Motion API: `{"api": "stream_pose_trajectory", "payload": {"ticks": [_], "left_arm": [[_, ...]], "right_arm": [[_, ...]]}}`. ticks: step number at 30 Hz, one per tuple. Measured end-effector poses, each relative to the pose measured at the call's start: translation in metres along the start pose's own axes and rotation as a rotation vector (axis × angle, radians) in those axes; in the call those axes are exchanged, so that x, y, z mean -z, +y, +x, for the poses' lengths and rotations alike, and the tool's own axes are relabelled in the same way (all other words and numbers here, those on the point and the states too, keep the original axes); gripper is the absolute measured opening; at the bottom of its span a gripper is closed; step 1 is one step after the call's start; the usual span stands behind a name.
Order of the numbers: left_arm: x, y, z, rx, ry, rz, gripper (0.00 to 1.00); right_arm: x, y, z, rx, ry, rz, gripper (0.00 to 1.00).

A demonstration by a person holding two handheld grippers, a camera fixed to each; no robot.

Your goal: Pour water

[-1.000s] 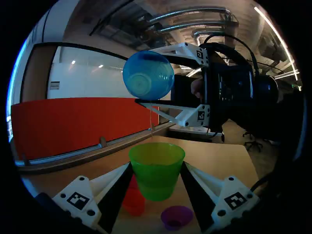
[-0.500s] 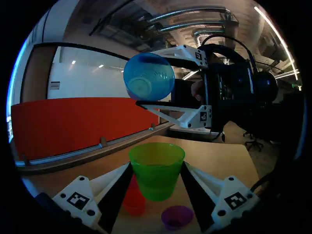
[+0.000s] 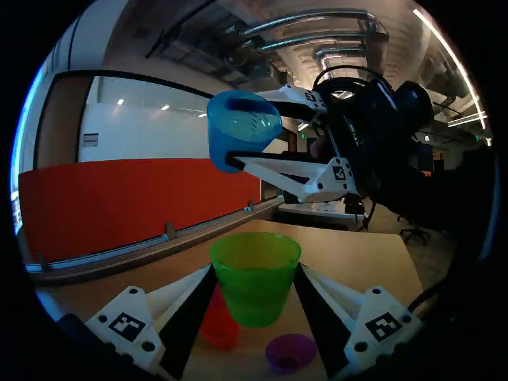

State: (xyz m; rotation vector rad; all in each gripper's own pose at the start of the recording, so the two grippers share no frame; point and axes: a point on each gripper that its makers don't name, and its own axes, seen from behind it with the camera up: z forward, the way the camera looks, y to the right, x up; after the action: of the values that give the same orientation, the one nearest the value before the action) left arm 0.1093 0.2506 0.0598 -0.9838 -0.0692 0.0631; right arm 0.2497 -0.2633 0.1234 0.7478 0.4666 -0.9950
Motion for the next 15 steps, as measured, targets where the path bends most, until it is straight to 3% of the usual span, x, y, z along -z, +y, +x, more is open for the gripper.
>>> {"api": "stream_pose_trajectory", "payload": {"ticks": [15], "left_arm": [[0.002,-0.005,-0.002,-0.003,-0.011,0.013,0.83]], "right_arm": [[0.008,-0.016,-0.004,-0.509,-0.015,0.038,0.90]]}}
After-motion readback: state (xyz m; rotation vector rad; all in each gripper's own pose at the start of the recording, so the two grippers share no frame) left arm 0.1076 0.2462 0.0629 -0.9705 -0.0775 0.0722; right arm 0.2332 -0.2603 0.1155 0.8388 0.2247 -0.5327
